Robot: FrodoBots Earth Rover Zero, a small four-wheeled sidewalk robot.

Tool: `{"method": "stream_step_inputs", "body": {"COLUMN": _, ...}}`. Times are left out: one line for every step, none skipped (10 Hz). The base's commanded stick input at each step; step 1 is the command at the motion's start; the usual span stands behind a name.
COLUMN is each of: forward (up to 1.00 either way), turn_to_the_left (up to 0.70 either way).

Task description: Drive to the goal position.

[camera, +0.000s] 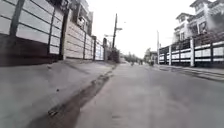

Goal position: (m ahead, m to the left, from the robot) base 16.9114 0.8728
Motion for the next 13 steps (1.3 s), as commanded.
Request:
{"method": "stream_step_inputs", "body": {"forward": 1.0, "turn_to_the_left": -0.02}}
{"method": "stream_step_inputs", "body": {"forward": 1.0, "turn_to_the_left": -0.2}}
{"method": "stream_step_inputs", "body": {"forward": 1.0, "turn_to_the_left": -0.4}}
{"method": "stream_step_inputs", "body": {"forward": 1.0, "turn_to_the_left": -0.4}}
{"method": "stream_step_inputs", "body": {"forward": 1.0, "turn_to_the_left": -0.19}}
{"method": "stream_step_inputs", "body": {"forward": 1.0, "turn_to_the_left": 0.0}}
{"method": "stream_step_inputs", "body": {"forward": 1.0, "turn_to_the_left": 0.0}}
{"method": "stream_step_inputs", "body": {"forward": 1.0, "turn_to_the_left": 0.0}}
{"method": "stream_step_inputs", "body": {"forward": 1.0, "turn_to_the_left": 0.0}}
{"method": "stream_step_inputs", "body": {"forward": 1.0, "turn_to_the_left": 0.0}}
{"method": "stream_step_inputs", "body": {"forward": 1.0, "turn_to_the_left": 0.0}}
{"method": "stream_step_inputs", "body": {"forward": 1.0, "turn_to_the_left": 0.0}}
{"method": "stream_step_inputs", "body": {"forward": 1.0, "turn_to_the_left": 0.0}}
